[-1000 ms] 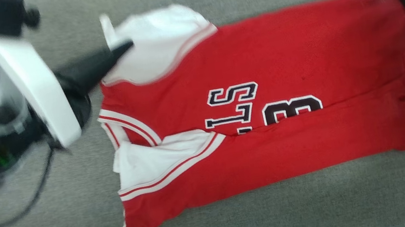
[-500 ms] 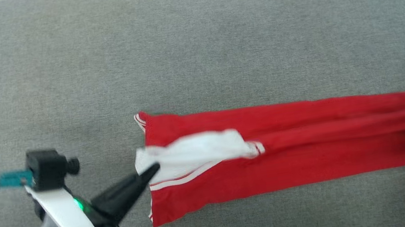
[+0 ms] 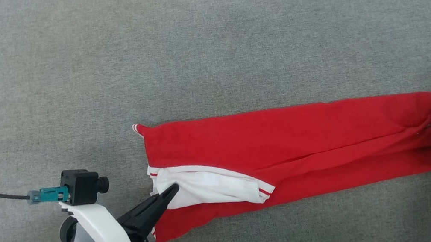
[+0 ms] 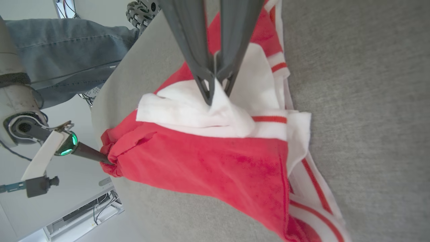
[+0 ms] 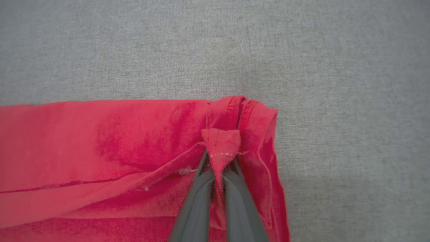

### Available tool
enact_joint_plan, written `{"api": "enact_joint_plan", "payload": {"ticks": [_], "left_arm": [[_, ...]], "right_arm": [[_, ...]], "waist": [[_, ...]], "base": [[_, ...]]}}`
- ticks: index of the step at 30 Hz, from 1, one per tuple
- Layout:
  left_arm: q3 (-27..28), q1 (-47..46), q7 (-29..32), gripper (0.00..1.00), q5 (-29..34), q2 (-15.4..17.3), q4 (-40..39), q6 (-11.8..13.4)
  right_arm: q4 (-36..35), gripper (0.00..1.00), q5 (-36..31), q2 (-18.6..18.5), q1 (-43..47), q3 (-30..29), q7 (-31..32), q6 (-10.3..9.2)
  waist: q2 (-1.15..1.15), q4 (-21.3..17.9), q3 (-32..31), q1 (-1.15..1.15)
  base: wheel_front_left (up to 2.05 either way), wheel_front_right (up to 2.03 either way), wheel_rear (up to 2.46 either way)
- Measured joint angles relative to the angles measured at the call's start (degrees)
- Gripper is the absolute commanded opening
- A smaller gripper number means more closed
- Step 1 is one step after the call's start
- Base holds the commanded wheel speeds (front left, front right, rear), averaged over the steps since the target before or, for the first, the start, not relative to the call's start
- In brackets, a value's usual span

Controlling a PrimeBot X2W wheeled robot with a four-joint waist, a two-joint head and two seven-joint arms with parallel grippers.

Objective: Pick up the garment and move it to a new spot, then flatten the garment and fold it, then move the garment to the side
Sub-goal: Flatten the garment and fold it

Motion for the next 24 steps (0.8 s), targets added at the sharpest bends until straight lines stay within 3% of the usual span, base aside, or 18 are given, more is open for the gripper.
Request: {"api": "enact_joint_plan", "payload": {"ticks": [1, 2, 3, 4, 5, 6, 7, 11, 14, 17, 24], "left_arm": [[-0.05, 0.01, -0.45, 0.00, 0.05, -0.05, 0.32, 0.00], [-0.08, 0.01, -1.14, 0.00, 0.04, -0.25, 0.30, 0.00], [-0.08, 0.01, -1.87, 0.18, 0.04, -0.43, 0.03, 0.00], [-0.09, 0.01, -2.60, 0.39, 0.07, -0.36, -0.29, 0.00], [-0.11, 0.03, -3.39, 0.61, 0.18, -0.11, -0.45, 0.00], [-0.09, 0.11, -4.16, 0.92, 0.18, 0.25, -0.69, 0.00], [-0.04, 0.32, -4.93, 1.00, 0.23, 0.68, -1.05, 0.00], [1.81, 2.52, -7.22, 1.00, 0.68, 1.97, -2.34, 0.00], [6.20, 5.93, -7.66, 1.00, 1.64, 1.46, -1.26, 0.00], [16.23, 10.78, -7.75, 1.00, 2.79, -2.65, 1.93, 0.01], [33.76, 21.31, -7.73, 1.00, 16.17, -13.41, 8.26, 0.00]], "right_arm": [[0.46, 0.33, -0.01, -0.07, -0.36, 0.29, -0.42, 0.00], [0.73, 0.42, 0.03, -0.23, -0.44, 0.43, -0.59, 0.00], [0.88, 0.61, 0.16, -0.56, -0.42, 0.42, -0.79, 0.00], [0.88, 1.00, 0.44, -1.09, -0.36, 0.18, -0.81, 0.00], [0.75, 1.00, 0.82, -1.43, -0.20, -0.38, -0.77, 0.00], [0.27, 1.00, 1.36, -1.63, 0.14, -1.04, -0.23, 0.00], [-0.34, 1.00, 2.08, -1.64, 0.56, -1.72, -0.02, 0.00], [-2.04, 1.00, 3.39, -2.44, 1.81, -4.88, 2.33, 0.00], [-0.62, 1.00, 4.38, -2.04, 2.15, -6.22, 3.86, -0.01], [1.94, 1.00, 4.69, -1.52, 2.13, -7.54, 4.47, -0.01], [7.73, 1.00, 4.09, -1.43, 0.98, -9.89, 5.27, -0.01]], "waist": [[0.00, -0.13, 0.02, 0.00], [0.00, -0.19, -0.02, 0.00], [0.00, -0.18, -0.10, 0.00], [0.00, -0.13, -0.19, 0.00], [0.00, -0.06, -0.35, 0.00], [0.00, 0.06, -0.55, 0.00], [0.00, 0.22, -0.78, 0.00], [0.00, 1.12, -1.57, 0.00], [0.00, 2.01, -2.11, 0.00], [0.00, 3.38, -2.57, 0.00], [0.00, 6.55, -3.89, 0.00]], "base": [[0.00, 0.00, 0.00], [0.00, 0.00, 0.00], [0.00, 0.00, 0.00], [0.00, 0.00, 0.00], [0.00, 0.00, 0.00], [0.00, 0.00, 0.00], [0.00, 0.00, 0.00], [0.00, 0.00, 0.00], [0.00, 0.00, 0.00], [0.00, 0.00, 0.00], [0.00, 0.00, 0.00]]}}
